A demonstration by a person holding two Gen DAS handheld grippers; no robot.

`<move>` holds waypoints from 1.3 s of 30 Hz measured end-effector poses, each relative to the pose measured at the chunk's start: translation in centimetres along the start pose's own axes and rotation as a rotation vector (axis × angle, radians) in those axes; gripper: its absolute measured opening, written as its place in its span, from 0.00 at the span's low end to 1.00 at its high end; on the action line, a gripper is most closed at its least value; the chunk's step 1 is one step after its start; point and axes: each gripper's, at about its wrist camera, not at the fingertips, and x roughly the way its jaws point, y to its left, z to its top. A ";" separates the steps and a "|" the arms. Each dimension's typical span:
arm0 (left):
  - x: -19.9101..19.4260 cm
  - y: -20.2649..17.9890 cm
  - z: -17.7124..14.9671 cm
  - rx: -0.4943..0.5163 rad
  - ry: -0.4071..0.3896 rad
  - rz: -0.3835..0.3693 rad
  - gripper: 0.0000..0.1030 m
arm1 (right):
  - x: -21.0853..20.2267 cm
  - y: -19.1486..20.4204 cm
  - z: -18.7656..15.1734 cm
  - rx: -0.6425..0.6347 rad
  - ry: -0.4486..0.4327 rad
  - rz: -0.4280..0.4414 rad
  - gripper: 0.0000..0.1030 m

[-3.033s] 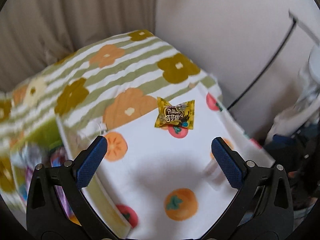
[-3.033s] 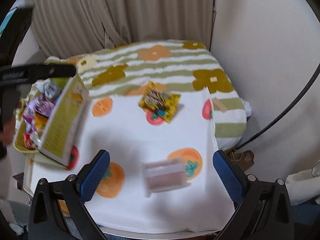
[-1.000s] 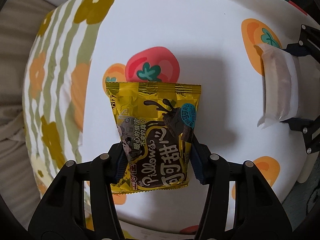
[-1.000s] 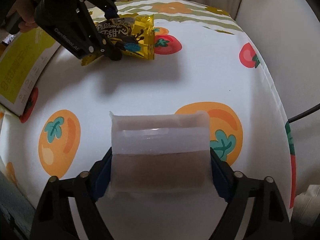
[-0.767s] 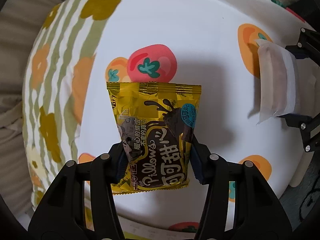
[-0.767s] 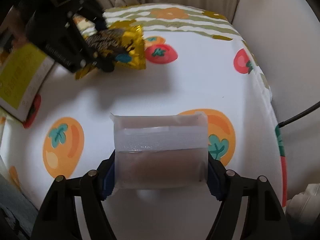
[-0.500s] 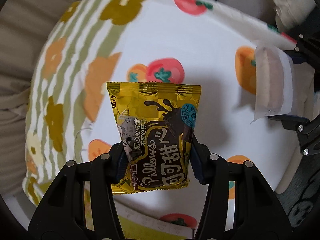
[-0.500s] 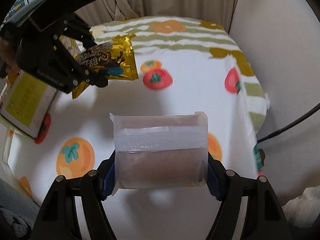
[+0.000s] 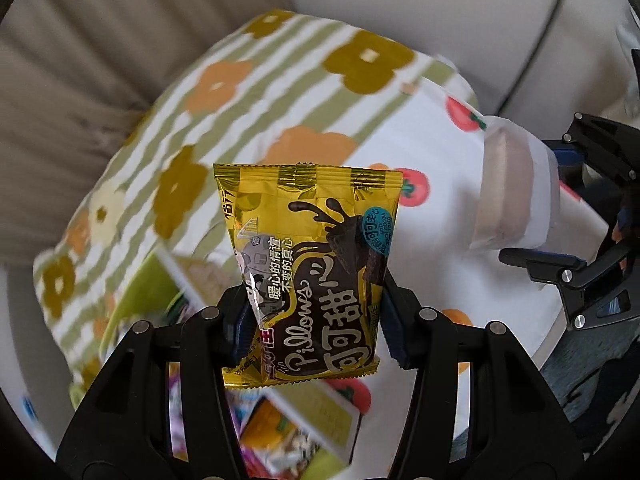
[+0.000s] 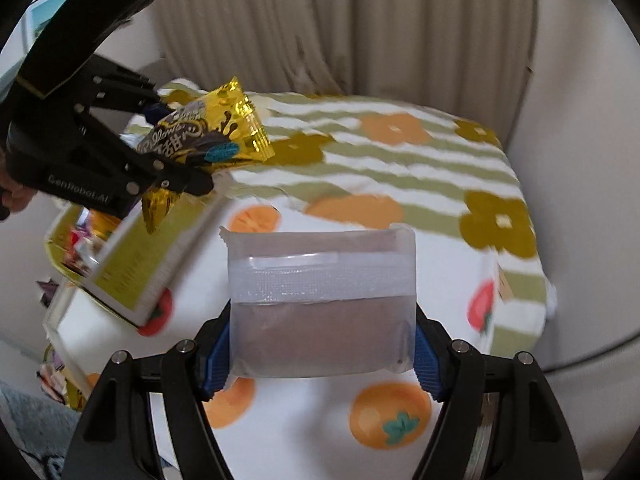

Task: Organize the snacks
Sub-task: 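Carry both items over the box and open both grippers to drop them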

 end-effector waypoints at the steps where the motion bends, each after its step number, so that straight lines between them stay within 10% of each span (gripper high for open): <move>1: -0.8 0.9 -0.7 -0.034 -0.005 0.009 0.47 | -0.1 0.5 0.7 -0.017 -0.006 0.016 0.68; 15: -4.9 12.4 -11.7 -0.418 -0.058 0.067 0.47 | 0.8 10.1 8.8 -0.201 -0.087 0.177 0.68; 31: 0.1 25.5 -17.5 -0.695 -0.031 -0.069 0.48 | 7.4 16.2 16.0 -0.044 -0.016 0.202 0.68; 33: 1.1 26.5 -17.4 -0.717 -0.021 -0.111 0.55 | 8.3 16.5 16.3 -0.022 -0.004 0.192 0.68; 36: 1.5 27.2 -17.6 -0.718 -0.036 -0.110 0.97 | 9.5 16.8 16.6 0.012 0.017 0.189 0.68; 39: 1.1 27.4 -18.7 -0.715 -0.061 -0.086 1.00 | 10.3 17.1 16.6 0.028 0.036 0.179 0.68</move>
